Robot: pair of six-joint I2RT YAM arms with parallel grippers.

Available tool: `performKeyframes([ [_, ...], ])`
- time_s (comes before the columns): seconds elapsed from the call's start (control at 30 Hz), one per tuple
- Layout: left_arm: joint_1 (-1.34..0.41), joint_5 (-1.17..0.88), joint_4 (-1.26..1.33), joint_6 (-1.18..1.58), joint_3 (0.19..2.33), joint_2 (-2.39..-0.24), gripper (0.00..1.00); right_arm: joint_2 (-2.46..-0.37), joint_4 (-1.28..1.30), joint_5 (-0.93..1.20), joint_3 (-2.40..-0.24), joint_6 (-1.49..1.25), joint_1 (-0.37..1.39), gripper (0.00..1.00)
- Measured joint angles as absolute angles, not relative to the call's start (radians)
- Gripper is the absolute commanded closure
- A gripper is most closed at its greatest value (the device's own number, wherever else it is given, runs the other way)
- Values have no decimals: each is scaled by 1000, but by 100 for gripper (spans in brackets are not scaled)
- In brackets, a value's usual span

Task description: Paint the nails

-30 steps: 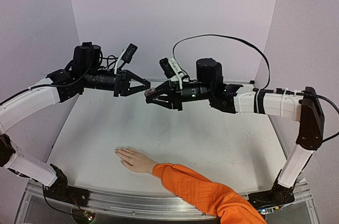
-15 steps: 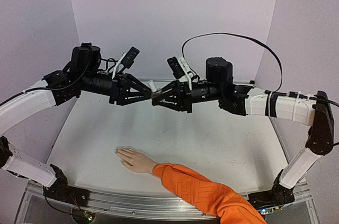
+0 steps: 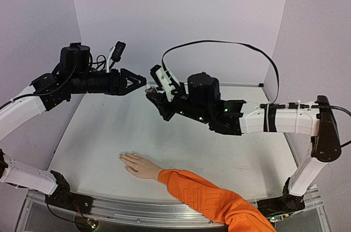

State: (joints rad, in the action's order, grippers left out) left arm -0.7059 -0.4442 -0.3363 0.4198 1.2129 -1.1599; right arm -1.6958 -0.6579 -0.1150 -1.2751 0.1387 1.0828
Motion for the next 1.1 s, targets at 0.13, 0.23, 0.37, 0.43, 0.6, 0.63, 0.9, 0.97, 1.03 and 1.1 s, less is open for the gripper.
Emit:
performKeyframes([
  [0.13,-706,-384,-330,464,1204,-1157,50,-1753,-658,-229,-1306,162,1127,100],
  [0.23,-706,-361,-331,485,1195,-1156,57,-1774,-658,-275,-1320,171,1139,100],
  [0.37,-706,-343,-328,498,1187,-1156,62,-1783,-667,-303,-1340,176,1146,100],
  [0.43,-706,-336,-326,500,1184,-1156,62,-1784,-673,-309,-1353,180,1147,100],
  [0.6,-706,-318,-322,500,1184,-1157,62,-1789,-684,-319,-1376,190,1156,100],
  [0.63,-706,-317,-321,500,1184,-1157,60,-1793,-686,-320,-1380,191,1158,100],
  [0.9,-706,-308,-302,505,1184,-1161,70,-1826,-688,-322,-1387,199,1164,100],
  [0.97,-706,-310,-297,507,1184,-1167,78,-1829,-687,-323,-1388,198,1166,100],
  [1.03,-703,-311,-294,505,1184,-1176,86,-1829,-687,-322,-1388,198,1166,100],
  [1.1,-699,-313,-288,501,1184,-1187,92,-1829,-683,-326,-1392,197,1166,100],
])
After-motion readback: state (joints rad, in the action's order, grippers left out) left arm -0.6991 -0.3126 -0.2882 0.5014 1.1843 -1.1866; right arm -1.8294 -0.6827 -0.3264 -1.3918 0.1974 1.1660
